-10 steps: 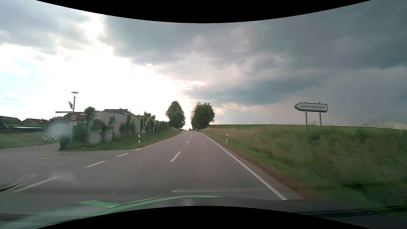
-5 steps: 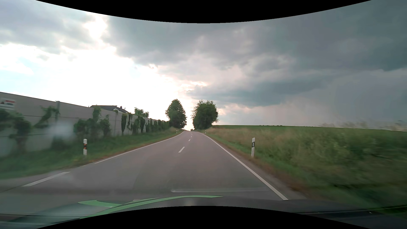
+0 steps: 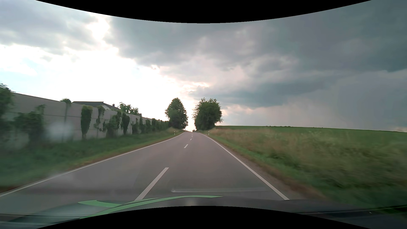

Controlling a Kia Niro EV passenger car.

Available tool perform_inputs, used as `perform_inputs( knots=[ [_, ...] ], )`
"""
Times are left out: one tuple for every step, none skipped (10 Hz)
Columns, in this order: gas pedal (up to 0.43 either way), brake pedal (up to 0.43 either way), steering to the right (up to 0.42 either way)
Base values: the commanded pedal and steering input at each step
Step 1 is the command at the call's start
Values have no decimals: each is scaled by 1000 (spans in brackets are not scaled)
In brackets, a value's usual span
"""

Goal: Follow the waypoints while adhering to traffic rules and regulations

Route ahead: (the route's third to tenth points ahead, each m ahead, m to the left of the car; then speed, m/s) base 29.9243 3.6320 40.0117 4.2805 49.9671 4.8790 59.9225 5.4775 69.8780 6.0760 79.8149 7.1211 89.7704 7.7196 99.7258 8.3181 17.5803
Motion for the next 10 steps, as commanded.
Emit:
perform_inputs(
  knots=[
    [130, 0, -5],
    [130, 0, -5],
    [138, 0, -4],
    [138, 0, -3],
    [138, 0, -3],
    [150, 0, -3],
    [150, 0, -3],
    [150, 0, -3],
    [150, 0, -3],
    [150, 0, -3]
  ],
)
